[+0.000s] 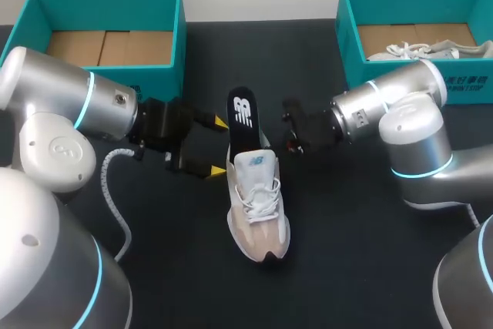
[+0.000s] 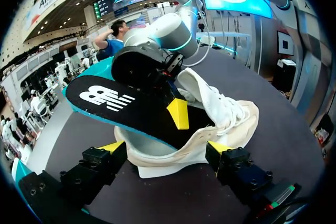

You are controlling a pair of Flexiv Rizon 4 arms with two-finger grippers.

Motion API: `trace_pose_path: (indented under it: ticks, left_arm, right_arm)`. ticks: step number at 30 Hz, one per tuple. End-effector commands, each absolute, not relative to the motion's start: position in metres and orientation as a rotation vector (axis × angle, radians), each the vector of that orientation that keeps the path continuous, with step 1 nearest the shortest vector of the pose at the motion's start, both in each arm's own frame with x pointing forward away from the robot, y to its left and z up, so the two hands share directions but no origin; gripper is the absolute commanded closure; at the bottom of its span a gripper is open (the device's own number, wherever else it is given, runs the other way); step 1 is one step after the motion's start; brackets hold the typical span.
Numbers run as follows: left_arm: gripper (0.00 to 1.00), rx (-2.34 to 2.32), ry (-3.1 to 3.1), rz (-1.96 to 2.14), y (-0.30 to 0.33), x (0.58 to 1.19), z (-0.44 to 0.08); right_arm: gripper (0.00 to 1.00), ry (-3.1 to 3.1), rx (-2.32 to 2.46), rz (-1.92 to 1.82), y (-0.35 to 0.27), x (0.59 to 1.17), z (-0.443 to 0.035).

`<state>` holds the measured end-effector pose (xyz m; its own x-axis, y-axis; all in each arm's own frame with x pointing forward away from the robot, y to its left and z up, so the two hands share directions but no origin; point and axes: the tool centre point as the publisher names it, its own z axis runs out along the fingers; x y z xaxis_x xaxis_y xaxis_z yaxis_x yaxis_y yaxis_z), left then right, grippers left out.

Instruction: Take the shoe out of the shoebox, open the shoe tongue, remove and reinsert the insole, then place the shoe into the shoebox

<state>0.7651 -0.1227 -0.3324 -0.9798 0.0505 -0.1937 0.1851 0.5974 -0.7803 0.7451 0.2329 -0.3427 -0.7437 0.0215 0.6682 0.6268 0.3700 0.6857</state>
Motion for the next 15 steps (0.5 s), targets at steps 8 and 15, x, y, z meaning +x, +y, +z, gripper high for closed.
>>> trace_pose_path:
  ticks: [8, 15]
  left_arm:
    - [0.0, 0.198, 2.673, -1.325, -0.123, 0.765, -0.332]
    - [0.0, 0.198, 2.673, -1.325, -0.123, 0.765, -0.332]
  right_arm:
    - [0.8, -2.135, -0.517, -1.389, 0.231, 0.767, -0.324]
    - [1.0, -2.109, -0.482, -1.33, 0.233, 0.774, -0.332]
